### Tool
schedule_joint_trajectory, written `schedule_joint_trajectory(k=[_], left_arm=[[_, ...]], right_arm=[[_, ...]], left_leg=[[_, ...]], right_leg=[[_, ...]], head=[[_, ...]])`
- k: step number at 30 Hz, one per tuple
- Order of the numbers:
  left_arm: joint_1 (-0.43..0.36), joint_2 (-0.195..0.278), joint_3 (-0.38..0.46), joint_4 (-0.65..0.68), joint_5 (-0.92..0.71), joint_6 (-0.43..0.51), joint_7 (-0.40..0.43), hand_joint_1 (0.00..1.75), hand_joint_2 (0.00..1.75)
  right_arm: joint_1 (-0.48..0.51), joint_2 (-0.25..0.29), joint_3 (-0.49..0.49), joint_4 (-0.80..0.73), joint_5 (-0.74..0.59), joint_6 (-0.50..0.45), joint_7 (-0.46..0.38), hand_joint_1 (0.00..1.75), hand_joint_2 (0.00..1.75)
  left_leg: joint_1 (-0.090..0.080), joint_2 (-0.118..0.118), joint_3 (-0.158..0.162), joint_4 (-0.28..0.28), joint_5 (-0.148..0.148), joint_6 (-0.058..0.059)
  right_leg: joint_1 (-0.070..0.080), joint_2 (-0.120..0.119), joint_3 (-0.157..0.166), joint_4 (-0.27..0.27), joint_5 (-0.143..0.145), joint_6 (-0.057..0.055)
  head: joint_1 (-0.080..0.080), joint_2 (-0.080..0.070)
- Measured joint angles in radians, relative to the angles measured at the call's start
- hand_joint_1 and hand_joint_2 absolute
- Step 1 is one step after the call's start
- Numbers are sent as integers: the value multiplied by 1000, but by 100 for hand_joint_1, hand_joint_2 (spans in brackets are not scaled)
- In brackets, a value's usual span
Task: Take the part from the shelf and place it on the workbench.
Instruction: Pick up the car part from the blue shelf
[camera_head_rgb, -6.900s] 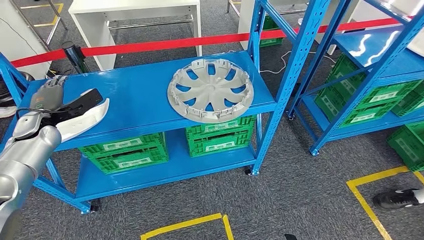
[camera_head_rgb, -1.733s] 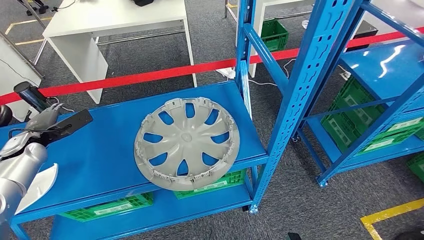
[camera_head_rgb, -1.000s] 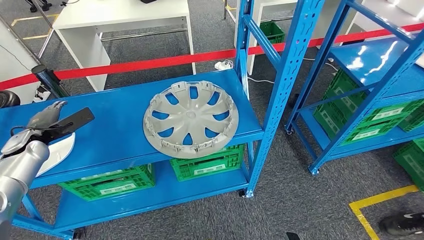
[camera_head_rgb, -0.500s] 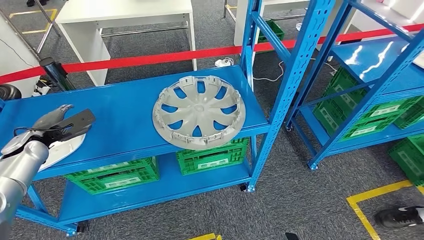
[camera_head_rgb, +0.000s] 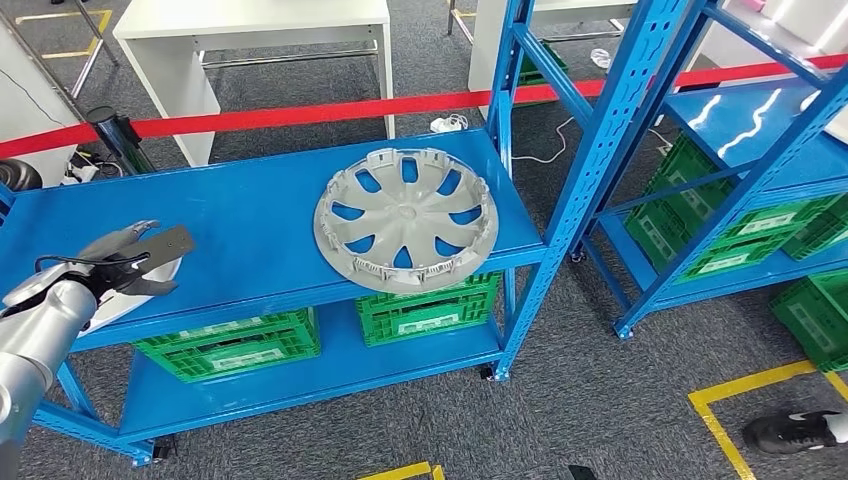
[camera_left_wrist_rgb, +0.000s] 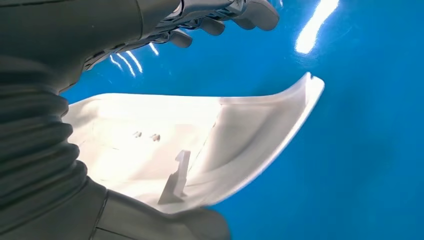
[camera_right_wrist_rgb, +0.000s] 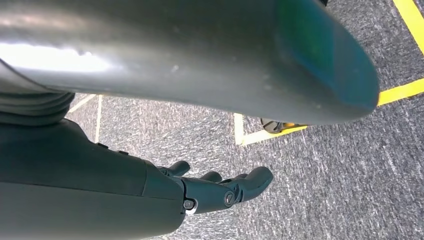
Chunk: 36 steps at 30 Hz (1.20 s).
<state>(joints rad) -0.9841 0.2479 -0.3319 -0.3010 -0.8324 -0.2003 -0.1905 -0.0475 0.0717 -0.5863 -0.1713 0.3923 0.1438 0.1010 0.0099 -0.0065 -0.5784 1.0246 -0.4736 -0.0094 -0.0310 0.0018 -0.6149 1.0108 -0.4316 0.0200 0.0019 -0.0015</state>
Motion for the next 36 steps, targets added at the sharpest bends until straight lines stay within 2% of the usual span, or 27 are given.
schedule_joint_trajectory(k=[20, 27, 36], left_arm=[[-1, 1, 0, 0, 0, -4, -1, 0, 175], [-3, 7, -1, 3, -13, -96, -13, 0, 175], [6, 8, -34, 12, -71, -106, 35, 0, 175]], right_arm=[[0, 0, 0, 0, 2, 0, 0, 0, 0], [0, 0, 0, 0, 4, -3, 3, 0, 0], [1, 0, -9, 0, 5, -8, 2, 0, 0]], left_leg=[[0, 0, 0, -3, 4, -6], [0, 0, 0, -3, 4, -6], [1, 0, -1, -3, 4, -6]], right_leg=[[2, 0, -6, 6, -1, 2], [1, 0, -6, 6, -1, 2], [1, 0, -6, 6, -1, 2]], head=[[0, 0], [0, 0], [0, 0]])
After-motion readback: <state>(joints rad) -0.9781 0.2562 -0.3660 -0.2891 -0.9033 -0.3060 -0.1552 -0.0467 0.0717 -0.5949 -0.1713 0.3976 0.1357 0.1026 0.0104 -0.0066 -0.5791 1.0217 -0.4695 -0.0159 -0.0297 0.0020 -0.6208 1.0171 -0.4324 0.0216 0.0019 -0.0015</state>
